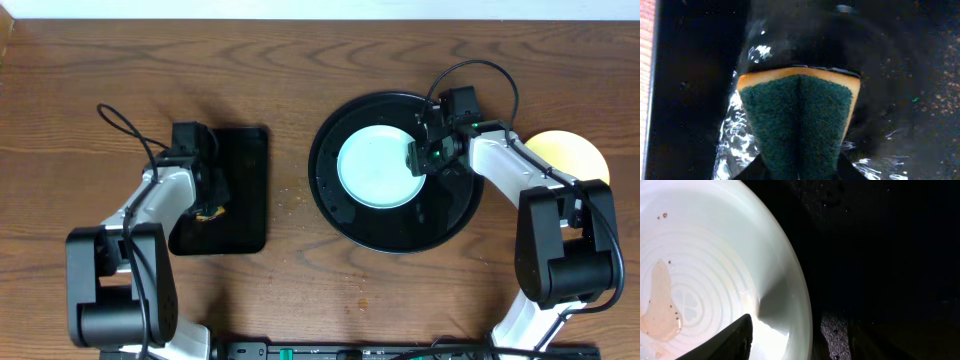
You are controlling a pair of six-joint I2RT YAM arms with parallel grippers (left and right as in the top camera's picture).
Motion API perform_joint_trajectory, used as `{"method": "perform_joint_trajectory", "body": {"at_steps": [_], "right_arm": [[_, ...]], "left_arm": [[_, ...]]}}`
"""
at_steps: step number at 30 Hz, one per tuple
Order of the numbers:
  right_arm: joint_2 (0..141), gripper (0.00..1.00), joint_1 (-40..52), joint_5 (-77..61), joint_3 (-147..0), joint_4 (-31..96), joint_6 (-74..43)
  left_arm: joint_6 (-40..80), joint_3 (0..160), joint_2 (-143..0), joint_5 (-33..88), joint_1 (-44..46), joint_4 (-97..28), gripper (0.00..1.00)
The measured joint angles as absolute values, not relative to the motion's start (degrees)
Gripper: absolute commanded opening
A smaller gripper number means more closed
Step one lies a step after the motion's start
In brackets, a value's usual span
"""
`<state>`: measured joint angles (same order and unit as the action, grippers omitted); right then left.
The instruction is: Clean dirty plates on tray and stack at the side
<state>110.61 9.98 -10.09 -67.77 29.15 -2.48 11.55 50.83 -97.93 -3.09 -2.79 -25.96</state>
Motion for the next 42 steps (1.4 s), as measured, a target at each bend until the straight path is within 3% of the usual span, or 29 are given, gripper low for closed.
{"method": "perform_joint_trajectory", "body": {"at_steps": [1,2,3,5,6,8,15,18,19,20,21,22,23,25,31,36,38,42], "right_arm": [[110.6,0.59,10.0,-10.1,-67.8,29.1,-2.5],[110.6,0.59,10.0,-10.1,-67.7,29.1,-2.5],[110.6,0.59,10.0,-10.1,-67.8,29.1,-2.5],[110.6,0.59,10.0,-10.1,-67.8,29.1,-2.5],[110.6,0.59,10.0,-10.1,-67.8,29.1,-2.5],[110.6,0.59,10.0,-10.1,-67.8,29.1,-2.5],[110.6,0.59,10.0,-10.1,-67.8,29.2,-2.5],[110.6,0.59,10.0,-10.1,-67.8,29.2,-2.5],[110.6,0.59,10.0,-10.1,-67.8,29.2,-2.5],[110.6,0.59,10.0,-10.1,-67.8,29.2,-2.5],[110.6,0.59,10.0,-10.1,-67.8,29.2,-2.5],[110.6,0.59,10.0,-10.1,-67.8,29.2,-2.5],[110.6,0.59,10.0,-10.1,-67.8,29.2,-2.5],[110.6,0.59,10.0,-10.1,-67.8,29.2,-2.5],[110.6,0.59,10.0,-10.1,-67.8,29.2,-2.5],[110.6,0.59,10.0,-10.1,-67.8,29.2,-2.5],[110.6,0.59,10.0,-10.1,-67.8,29.2,-2.5],[110.6,0.59,10.0,-10.1,-67.8,29.2,-2.5]], "left_arm": [[11.8,50.7,-97.8,-3.4,-2.8,-26.0,0.6],[11.9,50.7,-97.6,-3.4,-2.8,-26.3,0.54],[12.1,50.7,-97.6,-3.4,-2.9,-26.6,0.36],[12.1,50.7,-97.6,-3.0,-2.9,-26.9,0.29],[11.9,50.6,-97.6,-3.0,-2.8,-27.0,0.34],[11.6,50.6,-97.6,-3.1,-2.7,-26.7,0.64],[11.8,49.5,-97.7,-3.4,-2.9,-19.1,0.66],[11.8,49.2,-97.9,-3.4,-2.9,-17.3,0.57],[11.9,49.1,-98.0,-3.4,-2.9,-16.6,0.48],[12.2,48.9,-98.0,-3.4,-2.9,-15.8,0.32],[12.2,48.7,-98.0,-3.4,-2.9,-15.1,0.24],[12.0,48.4,-98.0,-3.4,-2.9,-14.5,0.23],[11.9,48.2,-98.0,-3.4,-2.8,-13.9,0.25],[11.5,48.0,-98.0,-3.4,-2.8,-13.5,0.8],[12.2,48.8,-97.4,-2.4,-2.9,-19.3,0.8],[12.8,49.3,-96.5,-0.8,-2.9,-26.5,0.52],[13.0,49.3,-96.5,-0.3,-2.9,-26.5,0.33],[13.2,49.1,-96.6,-0.3,-2.8,-24.9,0.19]]}}
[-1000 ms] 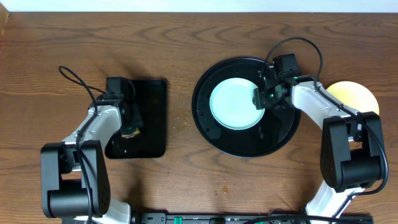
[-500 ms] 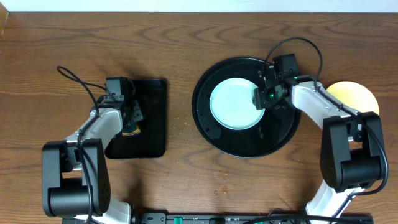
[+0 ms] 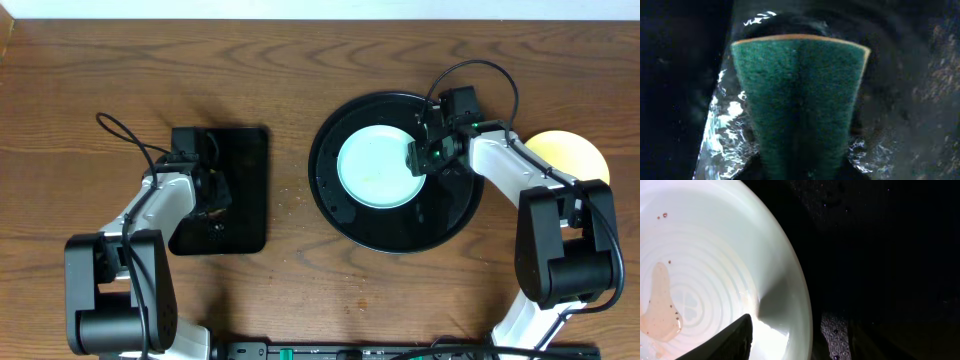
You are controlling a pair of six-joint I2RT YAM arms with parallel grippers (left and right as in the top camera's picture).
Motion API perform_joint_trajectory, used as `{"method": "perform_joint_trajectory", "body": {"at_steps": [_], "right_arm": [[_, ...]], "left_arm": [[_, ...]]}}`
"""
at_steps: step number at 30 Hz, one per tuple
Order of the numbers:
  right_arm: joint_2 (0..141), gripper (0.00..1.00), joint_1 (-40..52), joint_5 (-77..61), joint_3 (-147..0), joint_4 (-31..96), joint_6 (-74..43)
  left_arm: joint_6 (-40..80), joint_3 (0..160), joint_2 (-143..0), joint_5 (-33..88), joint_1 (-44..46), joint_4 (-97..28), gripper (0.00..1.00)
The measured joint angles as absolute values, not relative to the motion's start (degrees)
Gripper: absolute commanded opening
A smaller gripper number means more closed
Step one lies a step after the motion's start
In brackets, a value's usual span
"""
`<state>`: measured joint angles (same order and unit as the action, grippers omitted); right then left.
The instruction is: Clean dirty plates on tray and stack at the side
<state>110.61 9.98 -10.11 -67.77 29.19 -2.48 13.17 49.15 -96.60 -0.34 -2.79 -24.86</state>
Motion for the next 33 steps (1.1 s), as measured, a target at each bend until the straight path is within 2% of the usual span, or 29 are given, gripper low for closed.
{"method": "perform_joint_trajectory", "body": {"at_steps": [3,10,16,23,29,33], "right_arm": [[110.6,0.59,10.0,-10.1,-67.8,29.2,-2.5],[110.6,0.6,10.0,-10.1,-67.8,29.2,-2.5],[110.6,0.61,10.0,-10.3,-67.8,29.2,-2.5],[110.6,0.6,10.0,-10.3,-67.8,29.2,-2.5],[110.6,0.6,10.0,-10.3,-67.8,29.2,-2.5],[110.6,0.61,10.0,-10.3,-67.8,29.2,-2.5]], "left_arm": [[13.2,49.2,-96.6,-0.4,-2.8,-25.1,0.08],[13.1,49.0,-94.6,0.1,-2.8,-26.9,0.08],[13.1,48.7,-85.3,0.9,-2.8,-28.9,0.08],[13.1,56.3,-81.3,1.7,-2.2,-38.1,0.08],[14.0,68.6,-82.5,4.9,4.3,-41.8,0.08],[18.3,72.1,-83.1,9.3,11.7,-33.9,0.08]]}}
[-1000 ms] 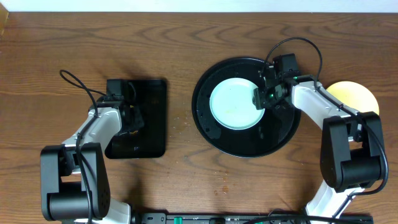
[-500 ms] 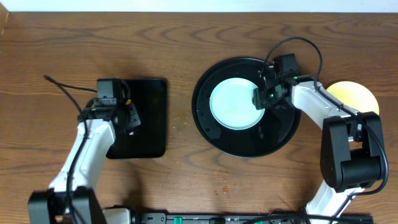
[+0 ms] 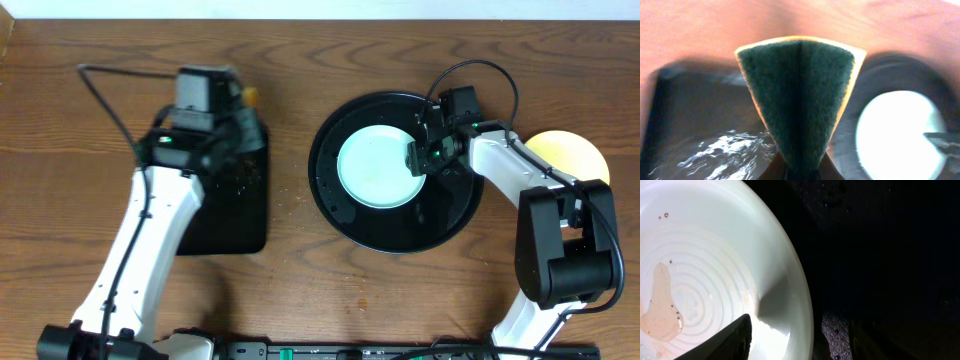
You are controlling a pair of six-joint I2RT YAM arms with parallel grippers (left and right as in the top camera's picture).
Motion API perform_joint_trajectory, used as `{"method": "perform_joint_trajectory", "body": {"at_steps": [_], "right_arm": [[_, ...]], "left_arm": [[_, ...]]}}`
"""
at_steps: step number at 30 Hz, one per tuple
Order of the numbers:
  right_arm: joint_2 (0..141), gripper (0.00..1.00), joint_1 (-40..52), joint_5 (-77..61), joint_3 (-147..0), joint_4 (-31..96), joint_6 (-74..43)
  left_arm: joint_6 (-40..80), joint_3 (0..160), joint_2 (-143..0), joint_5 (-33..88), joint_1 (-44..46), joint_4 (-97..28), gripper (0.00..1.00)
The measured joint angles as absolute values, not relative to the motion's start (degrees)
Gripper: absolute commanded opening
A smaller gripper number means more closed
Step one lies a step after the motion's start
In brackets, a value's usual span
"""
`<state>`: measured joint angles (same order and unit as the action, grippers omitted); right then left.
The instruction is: Clean dirty plates on tray and stack at the side
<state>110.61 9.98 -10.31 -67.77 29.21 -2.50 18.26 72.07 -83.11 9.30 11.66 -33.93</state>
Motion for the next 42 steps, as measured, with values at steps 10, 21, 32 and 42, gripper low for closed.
{"method": "perform_joint_trajectory", "body": {"at_steps": [10,21,32,42], "right_arm": [[110.6,0.68,10.2,-10.7,-67.8,29.3,-2.5],[110.9,0.01,10.2,-9.6,-67.8,29.4,-2.5],[110.8,0.33,10.4,-11.3,-67.8,29.3,-2.8],[110.8,0.01,10.3,-11.0,-67.9,29.0,-3.2]], "left_arm": [[27.1,72.3,-96.9,15.2,32.1,-13.3,0.08],[28.5,72.3,-108.7,16.0,36.0,-8.1,0.07],[28.5,72.3,-108.7,13.9,36.1,-5.7,0.07],[25.0,72.2,-99.8,10.9,33.5,-15.0,0.07]]}}
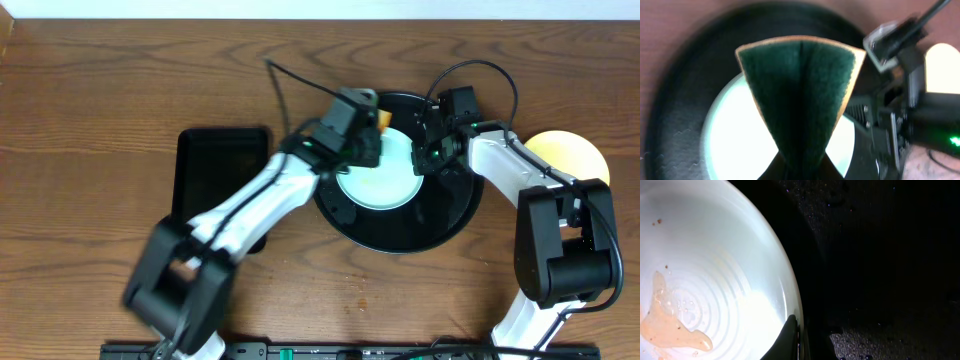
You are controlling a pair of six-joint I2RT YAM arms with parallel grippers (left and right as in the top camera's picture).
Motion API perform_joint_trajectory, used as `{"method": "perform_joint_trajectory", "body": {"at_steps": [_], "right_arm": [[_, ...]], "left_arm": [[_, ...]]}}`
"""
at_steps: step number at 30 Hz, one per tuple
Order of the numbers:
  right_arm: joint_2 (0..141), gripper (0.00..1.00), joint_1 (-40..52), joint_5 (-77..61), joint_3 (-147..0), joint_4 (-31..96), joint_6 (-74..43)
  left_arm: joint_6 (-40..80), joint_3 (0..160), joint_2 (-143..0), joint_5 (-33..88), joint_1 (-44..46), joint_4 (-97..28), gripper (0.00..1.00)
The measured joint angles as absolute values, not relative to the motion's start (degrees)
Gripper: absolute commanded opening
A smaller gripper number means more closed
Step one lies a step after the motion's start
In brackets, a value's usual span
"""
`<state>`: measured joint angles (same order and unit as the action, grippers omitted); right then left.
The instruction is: Clean dirty plates on tray and stack at the side
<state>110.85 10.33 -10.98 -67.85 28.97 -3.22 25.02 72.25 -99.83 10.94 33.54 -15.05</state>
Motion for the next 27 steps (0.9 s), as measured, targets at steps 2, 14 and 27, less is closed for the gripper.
{"method": "perform_joint_trajectory", "body": {"at_steps": [2,14,27], "right_arm": [[110.7,0.01,10.3,-11.0,-67.9,29.0,-3.2],[95.8,0.01,13.1,3.0,-67.8,32.8,0.5],[84.9,0.01,35.9,47.6,-67.8,26.5,13.6]], "left_arm": [[24.6,72.2,-95.0,9.8,31.1,-20.5,0.07],[19.6,72.5,-79.3,5.6,0.2,-55.5,0.08],[14.5,61.7,-86.5,8.1,-6.7,-50.3,0.08]]}}
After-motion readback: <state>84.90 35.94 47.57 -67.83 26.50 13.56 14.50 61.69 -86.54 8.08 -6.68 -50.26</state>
